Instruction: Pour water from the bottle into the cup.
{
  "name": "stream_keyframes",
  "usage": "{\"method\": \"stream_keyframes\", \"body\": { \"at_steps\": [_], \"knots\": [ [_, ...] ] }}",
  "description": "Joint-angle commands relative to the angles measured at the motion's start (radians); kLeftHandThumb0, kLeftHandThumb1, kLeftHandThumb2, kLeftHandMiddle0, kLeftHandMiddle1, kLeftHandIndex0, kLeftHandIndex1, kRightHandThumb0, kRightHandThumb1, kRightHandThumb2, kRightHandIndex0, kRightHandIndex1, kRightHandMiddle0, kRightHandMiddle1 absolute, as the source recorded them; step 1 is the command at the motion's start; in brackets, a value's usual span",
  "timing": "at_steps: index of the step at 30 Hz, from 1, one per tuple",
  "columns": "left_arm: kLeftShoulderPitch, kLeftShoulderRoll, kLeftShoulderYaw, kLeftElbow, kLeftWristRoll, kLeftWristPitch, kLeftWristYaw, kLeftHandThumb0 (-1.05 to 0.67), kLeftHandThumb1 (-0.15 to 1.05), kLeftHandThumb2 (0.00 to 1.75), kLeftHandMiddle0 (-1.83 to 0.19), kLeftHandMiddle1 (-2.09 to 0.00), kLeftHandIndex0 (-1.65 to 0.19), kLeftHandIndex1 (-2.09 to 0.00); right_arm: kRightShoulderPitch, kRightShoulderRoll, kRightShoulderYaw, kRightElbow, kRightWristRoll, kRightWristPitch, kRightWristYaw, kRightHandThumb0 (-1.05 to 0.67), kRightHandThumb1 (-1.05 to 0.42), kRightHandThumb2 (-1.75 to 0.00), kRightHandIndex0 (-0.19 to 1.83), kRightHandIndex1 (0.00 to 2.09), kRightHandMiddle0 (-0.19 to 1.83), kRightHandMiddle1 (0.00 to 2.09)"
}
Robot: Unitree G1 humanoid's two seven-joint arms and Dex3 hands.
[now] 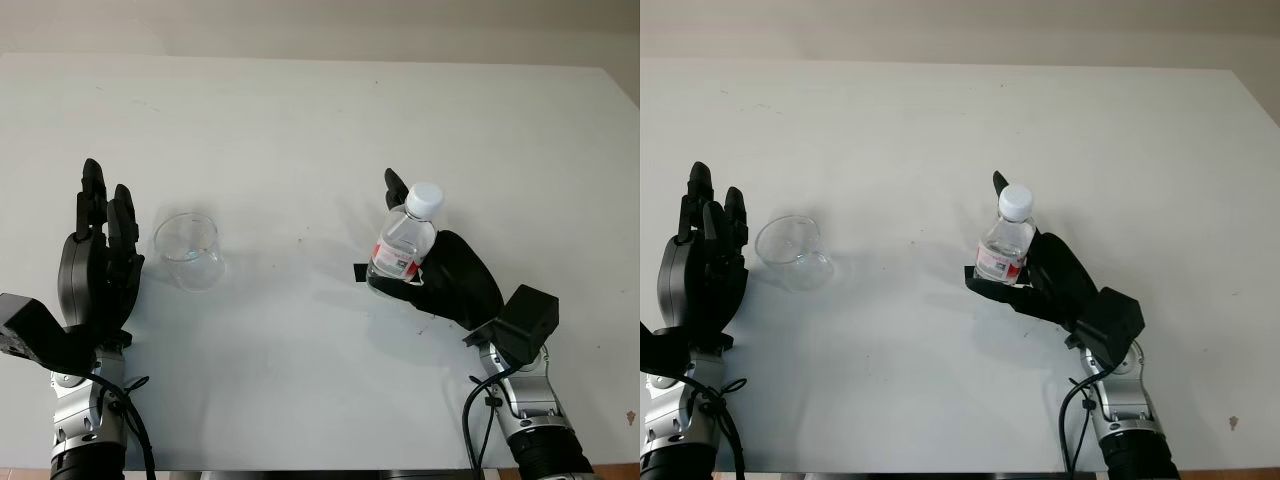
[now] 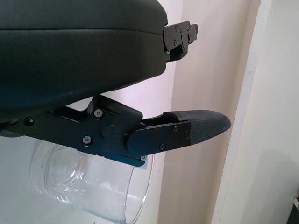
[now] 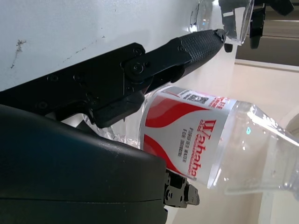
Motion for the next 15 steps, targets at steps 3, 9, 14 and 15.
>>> {"method": "stream_keyframes", "body": {
  "at_steps": [3, 9, 14, 15],
  "knots": [
    [0.016, 0.002, 0.005, 0.017, -0.001, -0.007, -0.002, -0.69, 1.05, 0.55, 0.17, -0.05, 0.18, -0.05, 0.031, -0.009, -0.030, -0.007, 0.050, 0.010, 0.017, -0.92, -0.96, -0.05, -0.19, 0.00, -0.19, 0.00],
    [0.014, 0.005, 0.004, 0.013, -0.002, 0.000, -0.001, -0.70, 1.05, 0.54, 0.17, -0.05, 0.18, -0.05, 0.084, -0.020, -0.039, -0.088, 0.071, 0.039, 0.025, -0.91, -0.97, -0.05, -0.19, 0.00, -0.19, 0.00],
    [0.022, 0.006, 0.005, 0.001, -0.001, 0.001, -0.001, -0.70, 1.05, 0.54, 0.17, -0.05, 0.18, -0.05, 0.108, -0.016, -0.041, -0.123, 0.097, 0.050, 0.047, -0.88, -0.95, -0.05, -0.19, 0.00, -0.19, 0.00],
    [0.026, 0.006, 0.006, 0.000, 0.000, -0.001, -0.001, -0.70, 1.05, 0.54, 0.17, -0.05, 0.18, -0.05, 0.112, -0.016, -0.041, -0.124, 0.097, 0.043, 0.049, -0.88, -0.96, -0.05, -0.19, 0.00, -0.19, 0.00]
  ]
}}
